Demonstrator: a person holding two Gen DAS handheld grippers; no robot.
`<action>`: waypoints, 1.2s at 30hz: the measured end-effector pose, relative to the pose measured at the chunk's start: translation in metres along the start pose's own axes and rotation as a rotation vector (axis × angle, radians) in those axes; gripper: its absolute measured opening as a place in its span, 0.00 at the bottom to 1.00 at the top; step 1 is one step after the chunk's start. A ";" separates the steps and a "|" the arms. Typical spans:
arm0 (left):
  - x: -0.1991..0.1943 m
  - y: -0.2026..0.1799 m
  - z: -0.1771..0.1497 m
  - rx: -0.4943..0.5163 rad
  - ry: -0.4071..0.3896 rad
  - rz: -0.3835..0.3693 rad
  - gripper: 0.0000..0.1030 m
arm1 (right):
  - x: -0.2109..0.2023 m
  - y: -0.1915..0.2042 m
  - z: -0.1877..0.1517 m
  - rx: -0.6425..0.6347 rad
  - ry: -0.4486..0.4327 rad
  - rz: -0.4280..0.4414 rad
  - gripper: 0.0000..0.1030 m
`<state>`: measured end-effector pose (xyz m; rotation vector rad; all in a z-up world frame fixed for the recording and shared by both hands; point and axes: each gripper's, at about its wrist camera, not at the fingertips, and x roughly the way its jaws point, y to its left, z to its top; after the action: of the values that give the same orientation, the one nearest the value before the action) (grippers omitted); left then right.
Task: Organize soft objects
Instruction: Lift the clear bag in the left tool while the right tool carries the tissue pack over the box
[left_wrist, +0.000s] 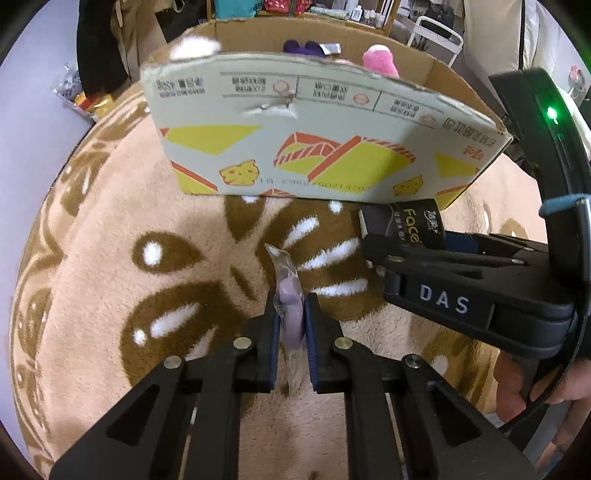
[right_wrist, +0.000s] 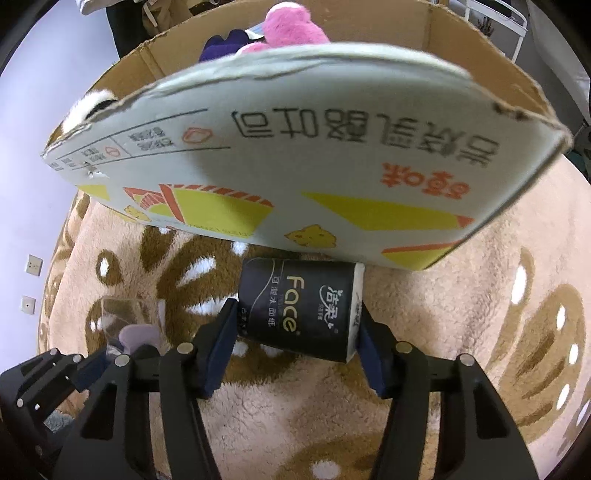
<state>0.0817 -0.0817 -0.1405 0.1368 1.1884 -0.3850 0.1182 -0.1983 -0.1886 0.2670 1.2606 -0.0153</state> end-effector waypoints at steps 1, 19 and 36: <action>-0.002 0.000 0.000 -0.002 -0.007 0.003 0.12 | -0.003 -0.001 -0.001 -0.004 -0.009 0.005 0.61; -0.108 0.010 0.013 0.033 -0.433 0.131 0.12 | -0.128 -0.021 -0.015 0.040 -0.363 0.117 0.61; -0.163 -0.013 0.044 0.174 -0.769 0.174 0.12 | -0.188 -0.028 0.002 0.004 -0.651 0.093 0.61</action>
<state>0.0639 -0.0708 0.0279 0.2169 0.3809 -0.3404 0.0578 -0.2510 -0.0165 0.2932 0.6004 -0.0225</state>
